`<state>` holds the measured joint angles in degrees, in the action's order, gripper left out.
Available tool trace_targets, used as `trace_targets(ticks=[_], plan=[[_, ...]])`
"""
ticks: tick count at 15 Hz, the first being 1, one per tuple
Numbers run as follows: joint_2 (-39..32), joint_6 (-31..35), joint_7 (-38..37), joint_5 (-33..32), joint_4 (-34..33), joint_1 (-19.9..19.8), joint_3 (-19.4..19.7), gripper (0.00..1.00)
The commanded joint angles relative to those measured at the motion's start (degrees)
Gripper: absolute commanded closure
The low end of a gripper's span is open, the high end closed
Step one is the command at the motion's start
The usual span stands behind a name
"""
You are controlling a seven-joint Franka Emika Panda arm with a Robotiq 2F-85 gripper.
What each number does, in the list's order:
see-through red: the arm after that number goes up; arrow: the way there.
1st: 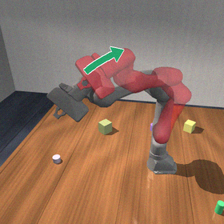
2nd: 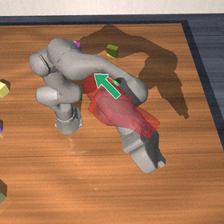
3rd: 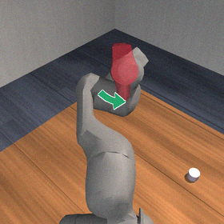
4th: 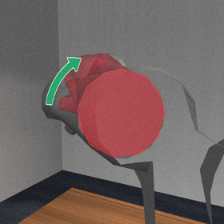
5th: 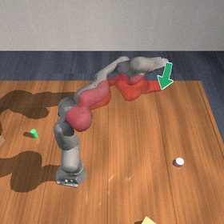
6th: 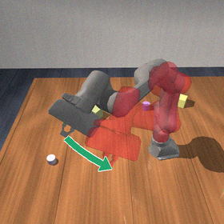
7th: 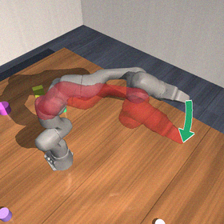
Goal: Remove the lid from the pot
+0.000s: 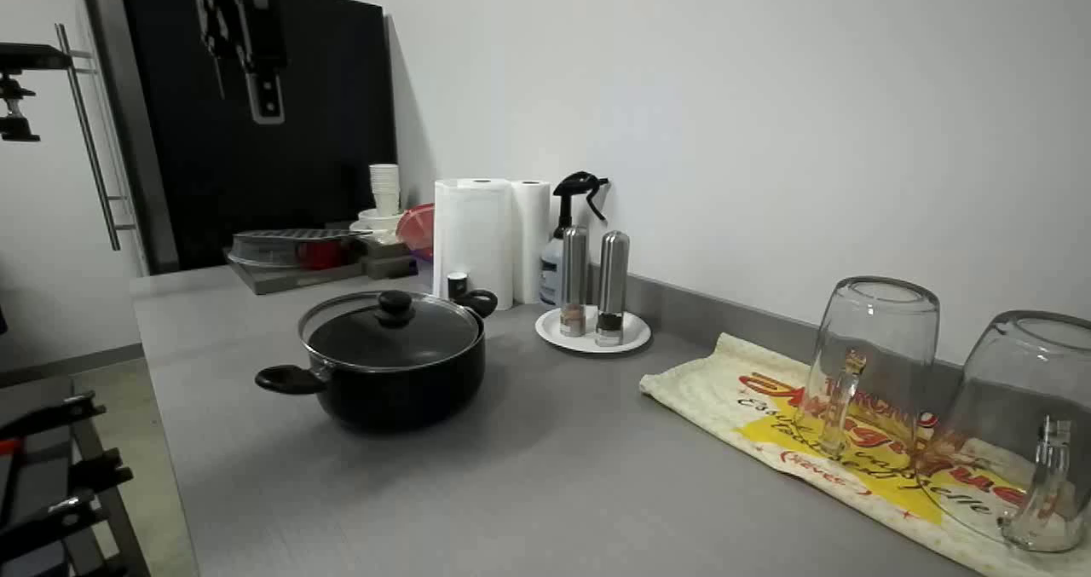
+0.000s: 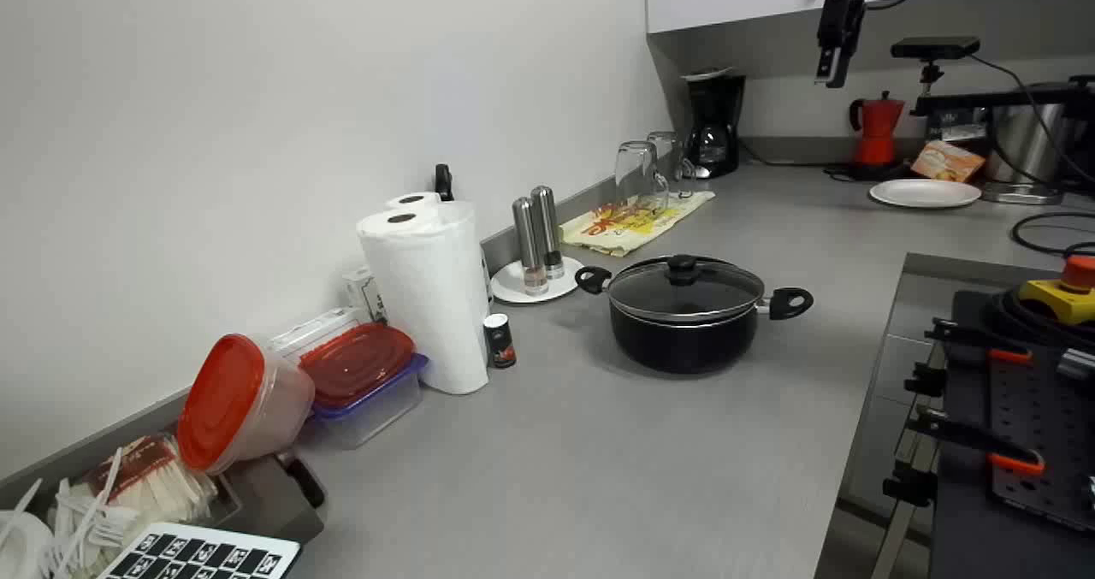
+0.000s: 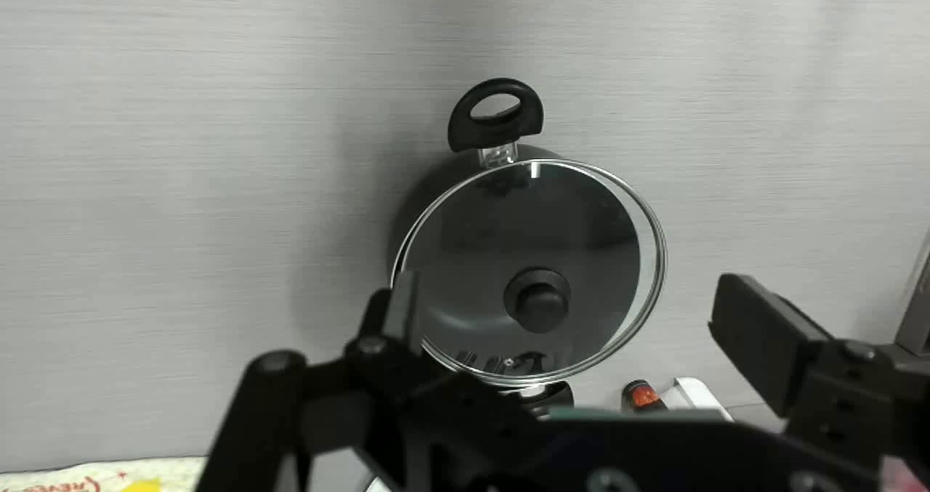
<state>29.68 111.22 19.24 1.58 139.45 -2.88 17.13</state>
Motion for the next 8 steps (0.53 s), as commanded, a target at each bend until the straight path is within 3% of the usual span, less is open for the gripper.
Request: trace_targets(ticks=[1, 5, 8], plan=[[-0.2, -0.2, 0.6, 0.7, -0.1, -1.4, -1.2, 0.00], [-0.2, -0.1, 0.6, 0.7, -0.1, -1.4, -1.2, 0.00], [-3.7, -0.2, 0.4, 0.8, -4.1, -0.2, -2.5, 0.00]])
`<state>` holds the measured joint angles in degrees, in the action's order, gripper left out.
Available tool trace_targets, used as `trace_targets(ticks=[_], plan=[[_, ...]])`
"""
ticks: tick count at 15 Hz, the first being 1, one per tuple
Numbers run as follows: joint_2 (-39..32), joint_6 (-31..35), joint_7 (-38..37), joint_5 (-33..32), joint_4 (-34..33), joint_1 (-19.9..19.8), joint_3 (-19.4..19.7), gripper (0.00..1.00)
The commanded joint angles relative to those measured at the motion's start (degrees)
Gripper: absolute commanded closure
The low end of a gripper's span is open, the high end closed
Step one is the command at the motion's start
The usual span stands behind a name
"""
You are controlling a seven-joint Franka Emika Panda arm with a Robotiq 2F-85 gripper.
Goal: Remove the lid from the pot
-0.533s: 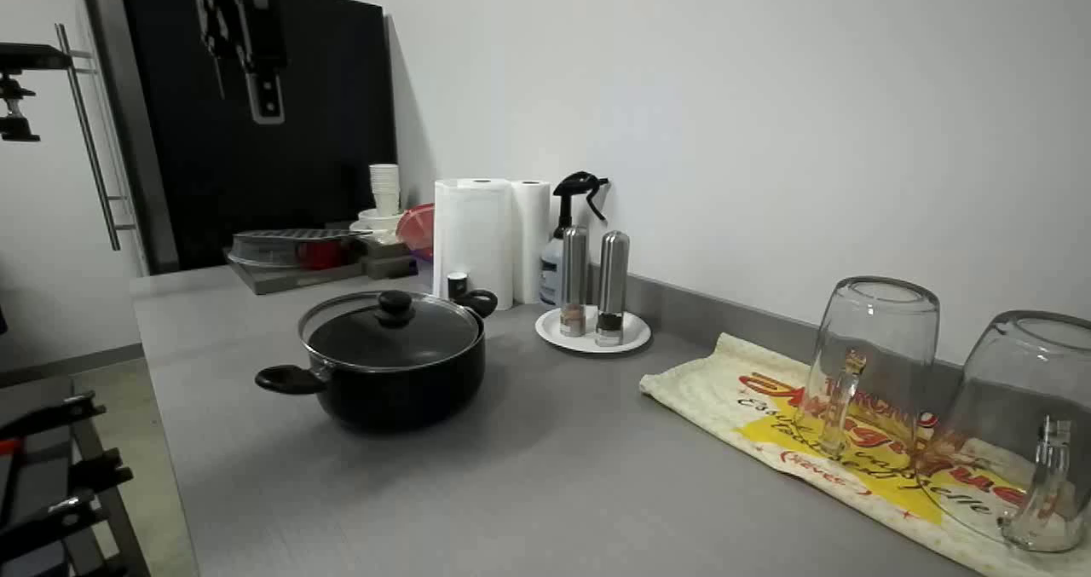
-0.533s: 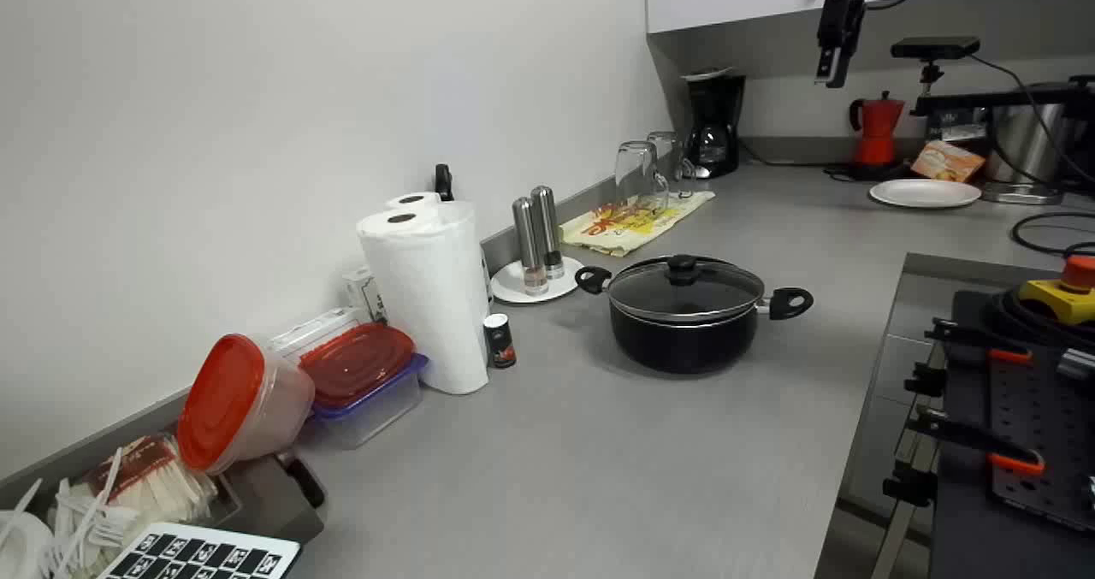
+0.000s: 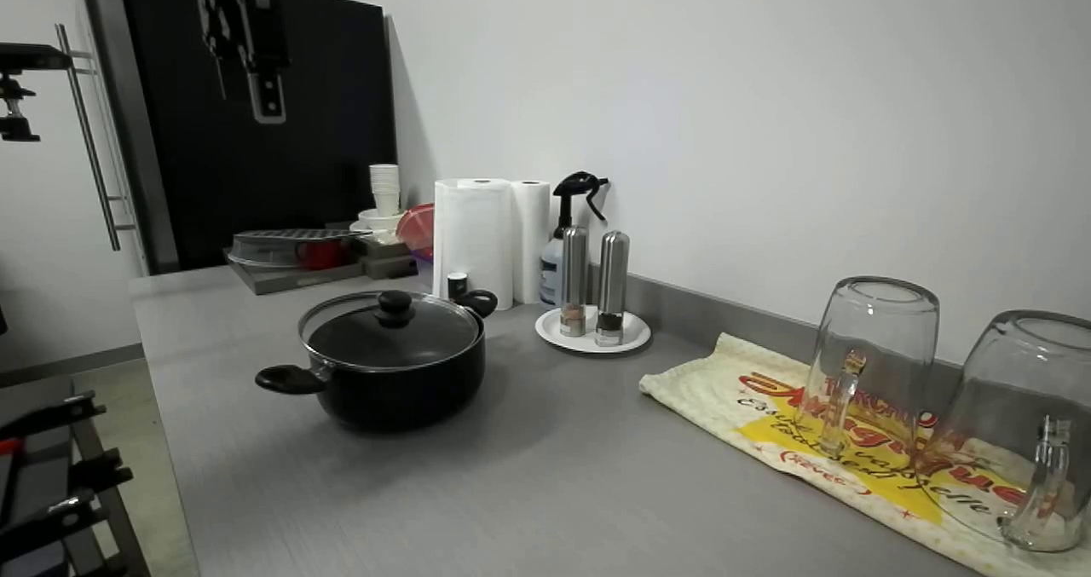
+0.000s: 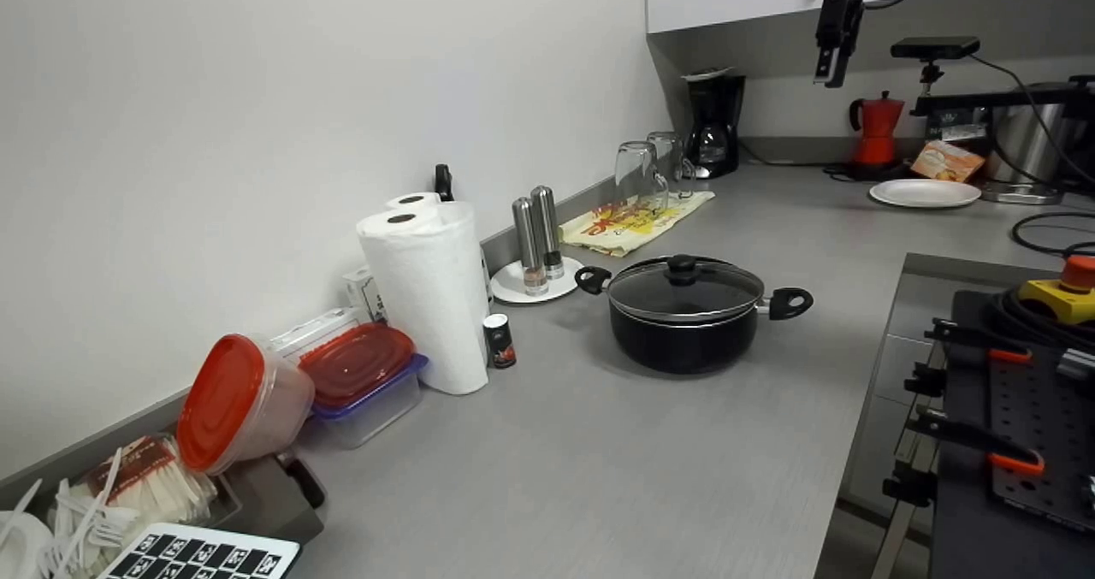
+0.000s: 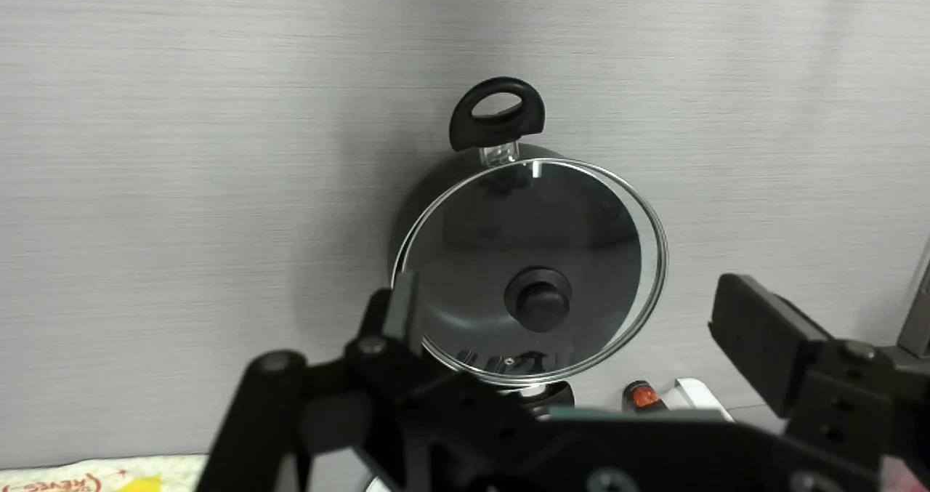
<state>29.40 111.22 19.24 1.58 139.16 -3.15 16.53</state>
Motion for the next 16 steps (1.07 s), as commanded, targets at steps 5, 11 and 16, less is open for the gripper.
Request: trace_targets(ticks=[5, 11, 16], plan=[[-12.5, 0.3, -0.3, 1.9, -13.0, 2.6, -5.7, 0.00], [-26.6, 5.9, -5.0, 1.1, -19.0, 2.2, -9.7, 0.00], [-39.1, 4.9, -5.2, 4.4, -22.1, 0.9, -10.9, 0.00]])
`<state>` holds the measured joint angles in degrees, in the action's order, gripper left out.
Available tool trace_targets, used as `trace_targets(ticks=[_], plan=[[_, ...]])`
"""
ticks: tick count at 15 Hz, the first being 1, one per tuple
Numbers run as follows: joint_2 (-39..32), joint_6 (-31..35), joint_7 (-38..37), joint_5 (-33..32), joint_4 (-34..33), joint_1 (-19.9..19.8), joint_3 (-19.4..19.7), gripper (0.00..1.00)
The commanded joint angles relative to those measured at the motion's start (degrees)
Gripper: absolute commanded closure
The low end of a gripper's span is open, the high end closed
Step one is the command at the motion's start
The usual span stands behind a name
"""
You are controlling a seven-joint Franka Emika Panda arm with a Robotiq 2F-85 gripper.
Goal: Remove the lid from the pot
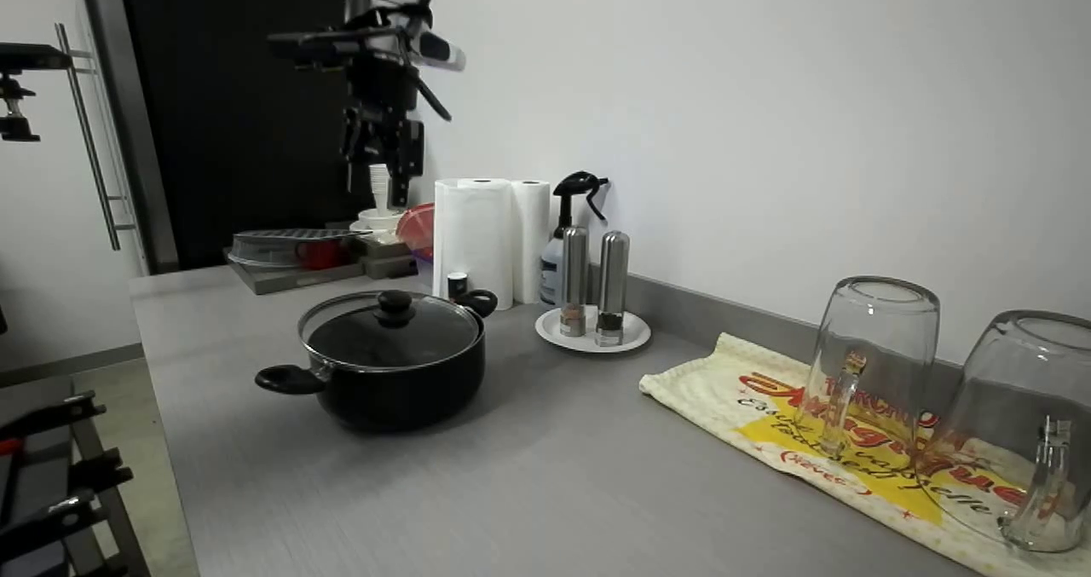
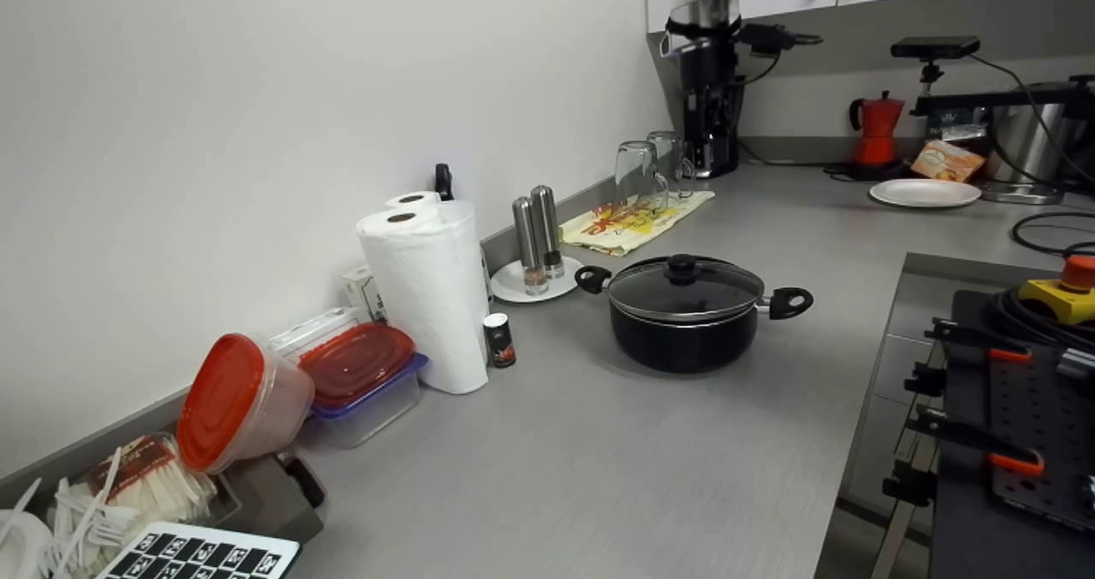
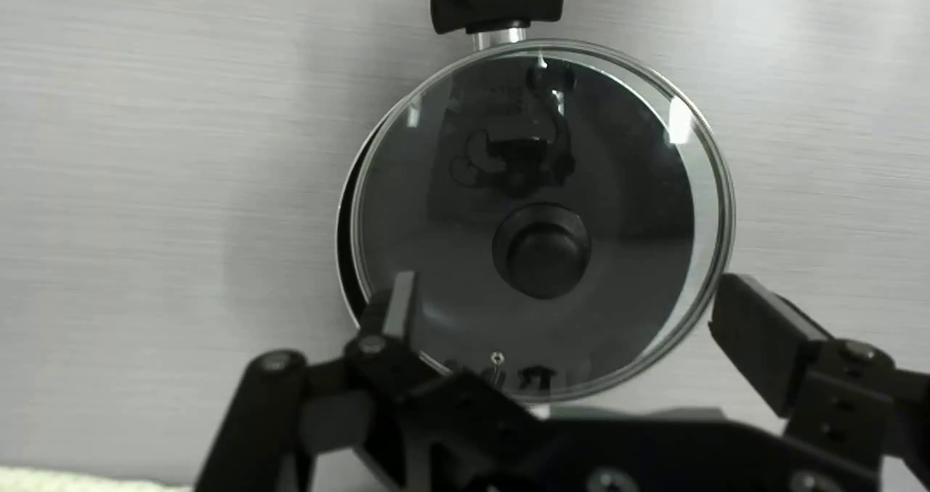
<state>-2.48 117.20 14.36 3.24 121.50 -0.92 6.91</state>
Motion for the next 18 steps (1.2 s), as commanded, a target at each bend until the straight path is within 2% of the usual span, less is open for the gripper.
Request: trace_targets(ticks=[1, 8, 14, 18], plan=[[-9.4, -1.5, -0.3, 3.6, -5.5, -1.7, -1.7, 0.00], [-23.7, -5.1, -2.6, 4.6, -16.4, -2.8, -4.8, 0.00], [-29.7, -9.0, -4.1, 4.3, -24.0, -3.4, -5.7, 0.00], [-31.5, -11.6, -3.9, 4.5, -26.4, -4.4, -5.8, 0.00]])
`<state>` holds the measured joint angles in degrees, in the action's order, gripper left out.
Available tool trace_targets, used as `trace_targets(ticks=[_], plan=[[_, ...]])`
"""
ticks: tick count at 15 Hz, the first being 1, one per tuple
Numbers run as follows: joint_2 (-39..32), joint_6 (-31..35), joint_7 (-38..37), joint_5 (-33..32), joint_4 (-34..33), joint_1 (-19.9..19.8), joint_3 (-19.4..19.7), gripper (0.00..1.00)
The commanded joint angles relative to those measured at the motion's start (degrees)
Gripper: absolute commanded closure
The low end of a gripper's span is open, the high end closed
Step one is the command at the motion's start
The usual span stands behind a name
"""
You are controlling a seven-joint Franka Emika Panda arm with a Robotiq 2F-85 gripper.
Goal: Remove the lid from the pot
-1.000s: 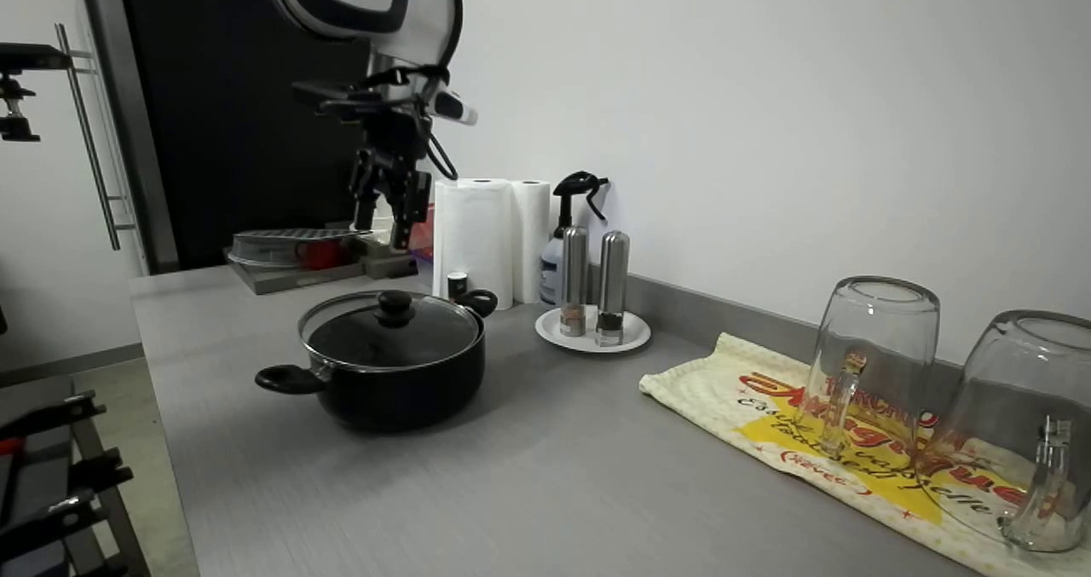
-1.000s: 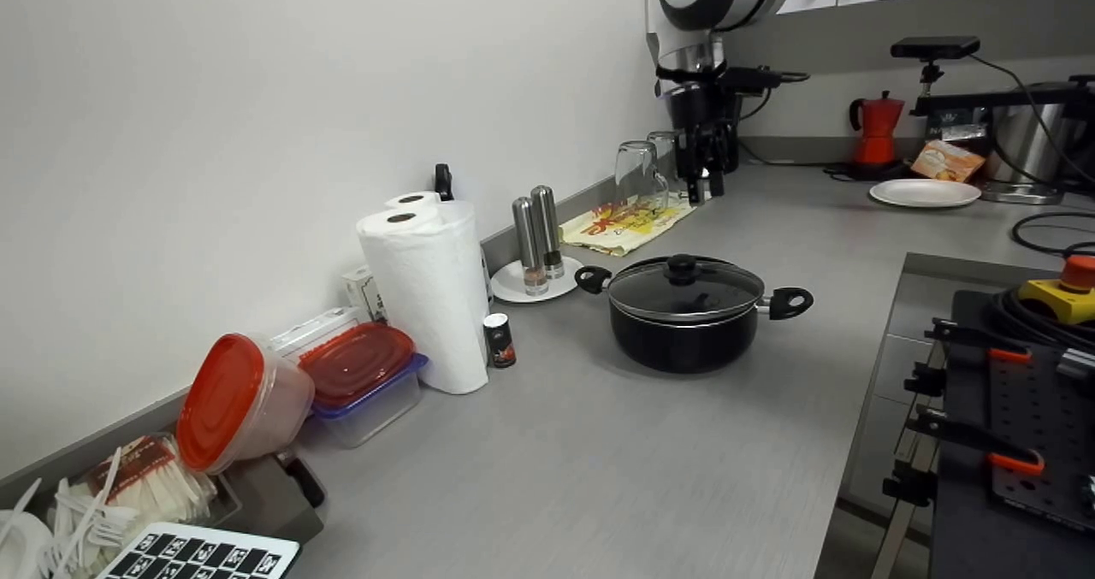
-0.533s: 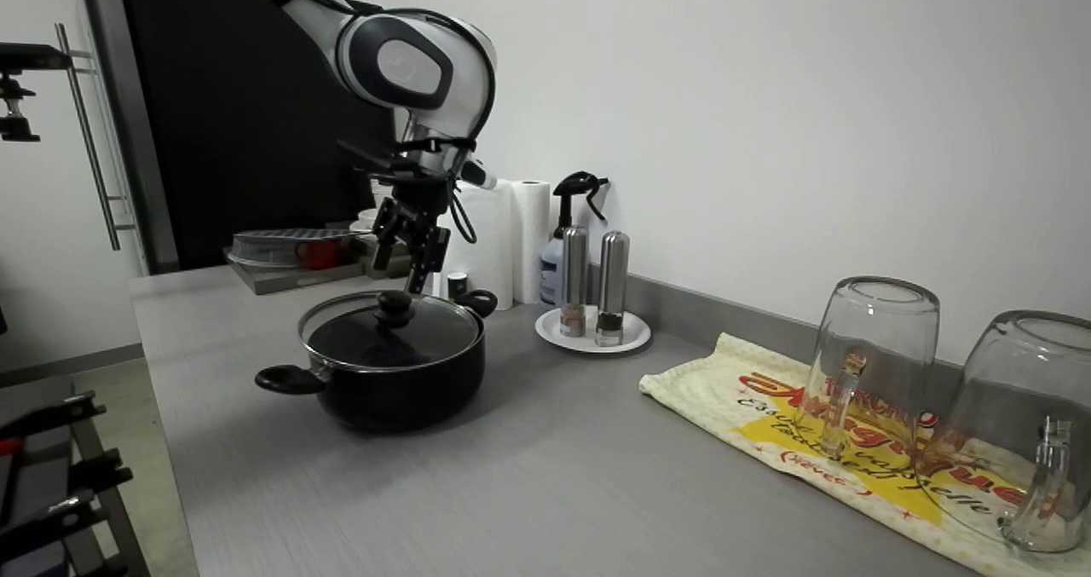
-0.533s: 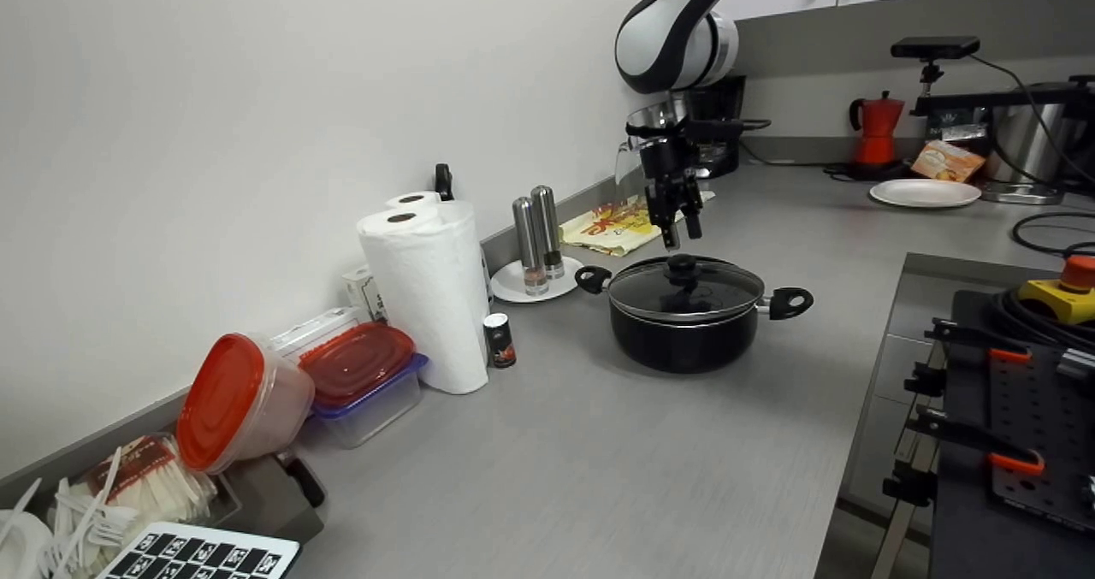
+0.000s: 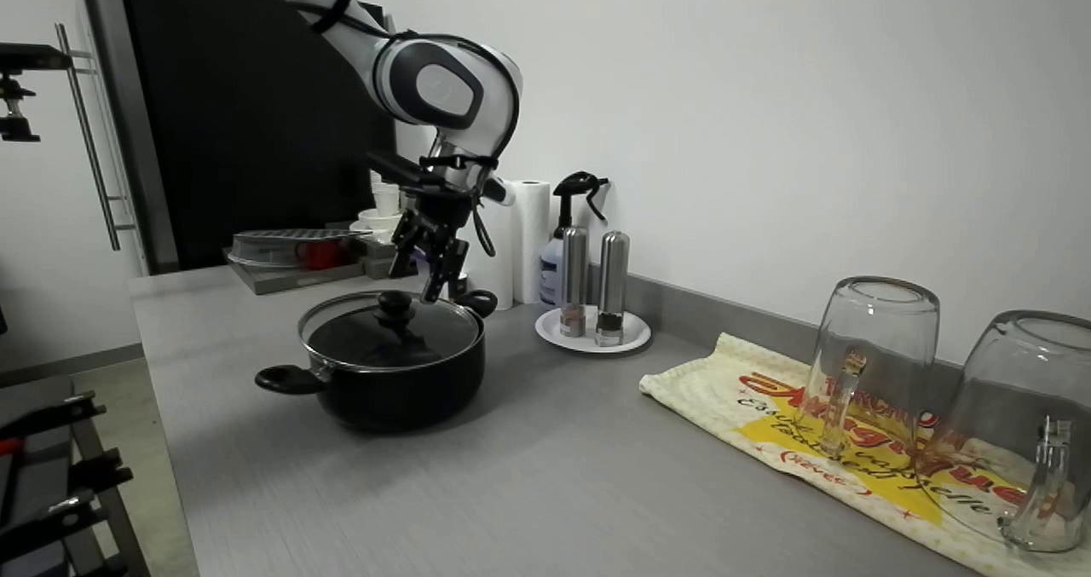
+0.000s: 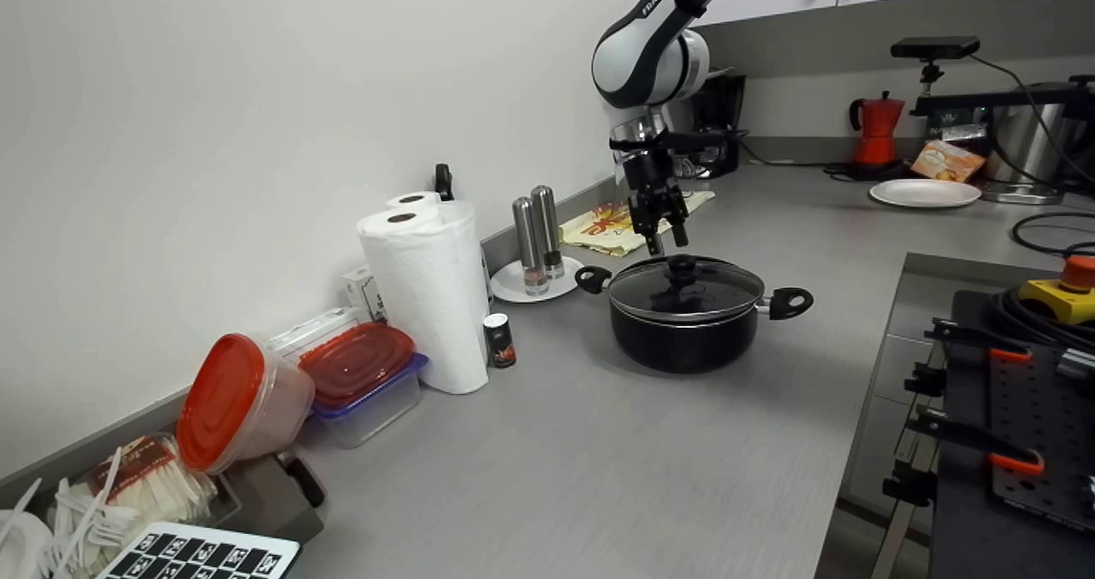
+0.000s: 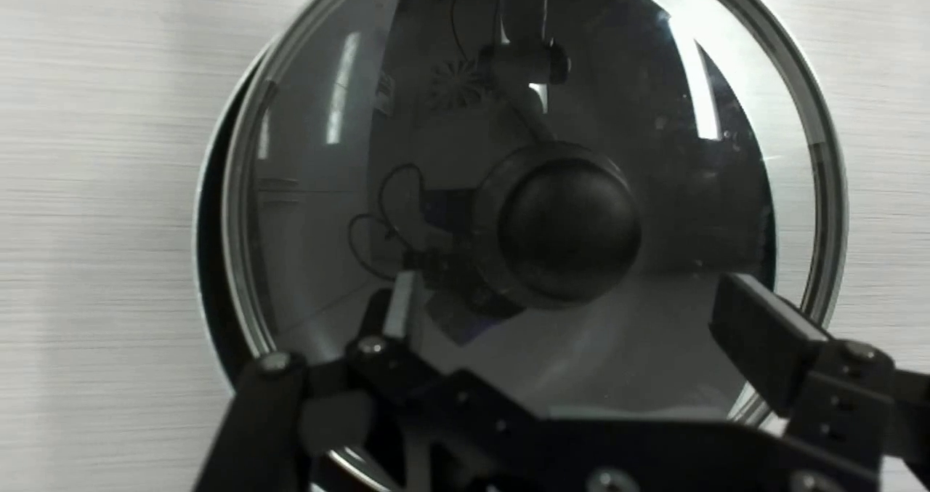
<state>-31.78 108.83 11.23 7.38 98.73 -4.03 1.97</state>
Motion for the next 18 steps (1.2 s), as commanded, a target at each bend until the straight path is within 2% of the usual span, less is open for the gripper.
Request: trace_targets(ticks=[1, 10, 18], plan=[[-2.5, -3.7, -0.8, 0.3, -4.1, -1.4, -0.8, 0.00], [1.5, -6.6, 1.1, 0.7, -0.7, -1.9, -2.5, 0.00], [0.0, -7.3, 0.2, 0.9, -1.1, -2.3, -2.4, 0.00]])
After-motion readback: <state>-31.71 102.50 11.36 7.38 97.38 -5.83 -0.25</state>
